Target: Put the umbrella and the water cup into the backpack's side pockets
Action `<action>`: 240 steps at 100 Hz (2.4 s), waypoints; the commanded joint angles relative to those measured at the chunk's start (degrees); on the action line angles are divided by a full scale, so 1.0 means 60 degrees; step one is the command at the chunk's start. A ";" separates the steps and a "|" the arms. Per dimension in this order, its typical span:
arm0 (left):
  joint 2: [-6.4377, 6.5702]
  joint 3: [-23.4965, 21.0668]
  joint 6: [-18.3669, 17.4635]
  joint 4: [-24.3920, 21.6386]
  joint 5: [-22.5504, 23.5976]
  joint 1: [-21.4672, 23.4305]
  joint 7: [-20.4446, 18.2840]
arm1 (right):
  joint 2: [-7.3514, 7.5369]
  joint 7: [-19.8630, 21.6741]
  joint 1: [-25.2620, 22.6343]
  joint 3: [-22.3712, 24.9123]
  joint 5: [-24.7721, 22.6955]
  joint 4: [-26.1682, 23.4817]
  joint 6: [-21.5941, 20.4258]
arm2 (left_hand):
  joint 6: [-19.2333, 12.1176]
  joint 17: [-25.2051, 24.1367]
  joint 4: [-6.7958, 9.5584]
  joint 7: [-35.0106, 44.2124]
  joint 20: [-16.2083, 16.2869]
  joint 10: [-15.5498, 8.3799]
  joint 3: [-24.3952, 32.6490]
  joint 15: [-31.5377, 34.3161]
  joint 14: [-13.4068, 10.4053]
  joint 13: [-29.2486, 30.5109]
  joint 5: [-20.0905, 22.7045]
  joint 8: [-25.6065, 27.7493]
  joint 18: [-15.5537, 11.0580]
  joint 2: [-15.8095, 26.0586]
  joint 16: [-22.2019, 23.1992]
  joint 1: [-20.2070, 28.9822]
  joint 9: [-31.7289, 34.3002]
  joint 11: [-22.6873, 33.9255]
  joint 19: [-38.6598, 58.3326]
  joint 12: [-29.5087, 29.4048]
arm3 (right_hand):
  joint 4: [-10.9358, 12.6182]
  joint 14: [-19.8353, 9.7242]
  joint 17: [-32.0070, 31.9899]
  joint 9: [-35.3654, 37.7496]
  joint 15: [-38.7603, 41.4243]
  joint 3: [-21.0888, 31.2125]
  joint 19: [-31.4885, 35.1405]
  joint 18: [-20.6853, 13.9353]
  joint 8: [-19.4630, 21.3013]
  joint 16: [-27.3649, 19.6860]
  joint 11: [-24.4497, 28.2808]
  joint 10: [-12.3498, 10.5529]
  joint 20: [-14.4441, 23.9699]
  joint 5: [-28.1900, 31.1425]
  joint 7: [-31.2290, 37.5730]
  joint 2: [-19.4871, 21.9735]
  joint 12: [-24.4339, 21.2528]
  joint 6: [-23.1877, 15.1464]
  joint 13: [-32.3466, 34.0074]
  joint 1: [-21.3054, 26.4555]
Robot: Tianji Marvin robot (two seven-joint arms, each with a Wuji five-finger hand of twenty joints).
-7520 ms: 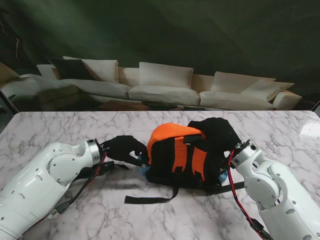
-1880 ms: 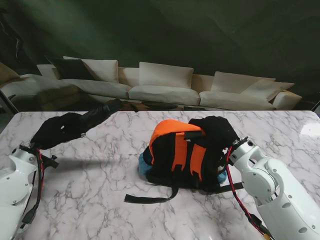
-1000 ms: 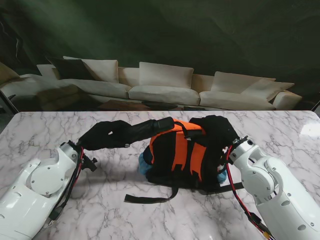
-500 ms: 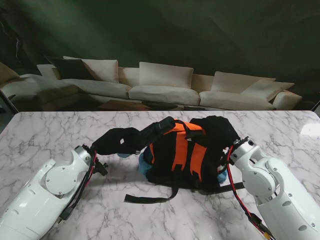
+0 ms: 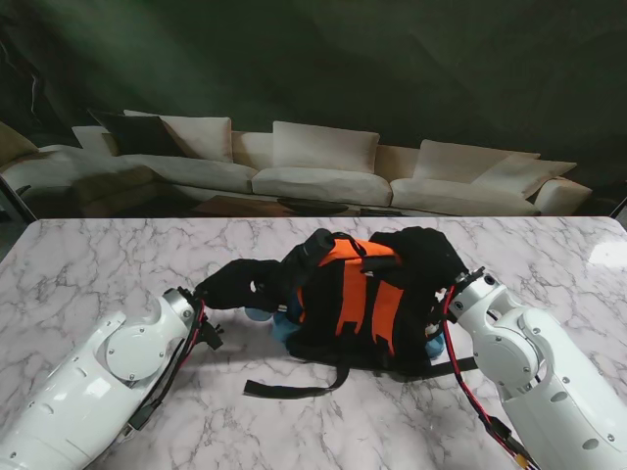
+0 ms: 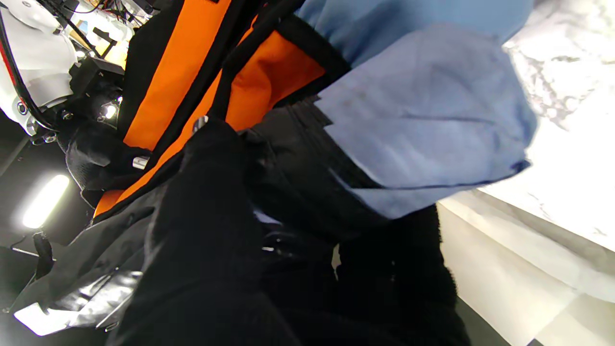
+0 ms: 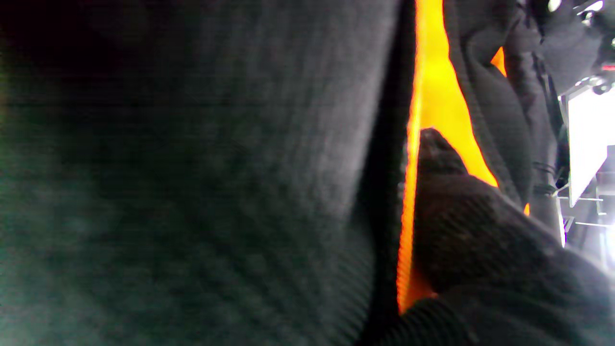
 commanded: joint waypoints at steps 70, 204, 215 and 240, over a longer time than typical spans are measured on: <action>-0.0554 -0.0196 0.0141 -0.0073 -0.0843 -0.0114 0.1233 | -0.0022 0.0100 0.0026 -0.0136 0.0046 0.0146 -0.0018 | -0.1472 -0.0327 0.0189 0.0834 0.0844 -0.1039 0.0769 0.1636 -0.0438 0.0023 0.1098 -0.0413 -0.0223 0.1244 0.1225 0.1098 0.1045 0.0400 0.0807 -0.0591 | 0.0310 -0.0236 -0.0053 0.0049 0.0008 0.0746 0.0054 0.0053 0.0011 0.0075 -0.0081 -0.0392 0.0074 0.0373 0.0345 0.0533 -0.0028 -0.1191 0.0319 0.1047; -0.0925 0.1567 0.0353 0.0758 -0.1374 -0.0877 0.1703 | -0.0056 0.0147 0.0398 -0.0507 0.0306 0.0391 0.0162 | -0.1499 -0.2922 0.0216 0.1049 0.0951 -0.0796 0.0609 0.0079 -0.0665 -0.2613 0.1742 -0.0949 -0.0210 0.0523 0.0847 0.0661 -0.0629 0.0788 -0.1405 0.0345 | 0.0308 -0.0233 -0.0055 0.0054 0.0034 0.0756 0.0060 0.0064 0.0016 0.0071 -0.0074 -0.0394 0.0109 0.0393 0.0354 0.0529 -0.0020 -0.1217 0.0306 0.1050; -0.0947 0.1612 0.0287 0.0839 -0.1239 -0.0926 0.1829 | -0.0058 0.0143 0.0387 -0.0503 0.0311 0.0386 0.0166 | -0.1502 -0.3388 0.0235 0.1029 0.0935 -0.0624 0.0595 -0.0471 -0.0631 -0.3386 0.1937 -0.1169 -0.0137 0.0440 0.0406 0.0595 -0.2244 0.1744 -0.2127 -0.0500 | 0.0309 -0.0229 -0.0055 0.0053 0.0034 0.0761 0.0060 0.0064 0.0016 0.0070 -0.0076 -0.0392 0.0111 0.0393 0.0355 0.0527 -0.0021 -0.1211 0.0307 0.1053; -0.0965 0.1565 -0.0001 0.0900 -0.0827 -0.0952 0.2151 | -0.0057 0.0155 0.0372 -0.0494 0.0331 0.0372 0.0151 | -0.1624 -0.3616 0.0255 0.1032 0.0909 -0.0207 0.0582 -0.0768 -0.0492 -0.3932 0.2013 -0.1292 -0.0063 0.0431 0.0108 0.0574 -0.3627 0.2038 -0.2488 -0.2193 | 0.0308 -0.0238 -0.0055 0.0050 0.0032 0.0764 0.0059 0.0064 0.0018 0.0069 -0.0083 -0.0402 0.0113 0.0403 0.0356 0.0526 -0.0023 -0.1230 0.0309 0.1047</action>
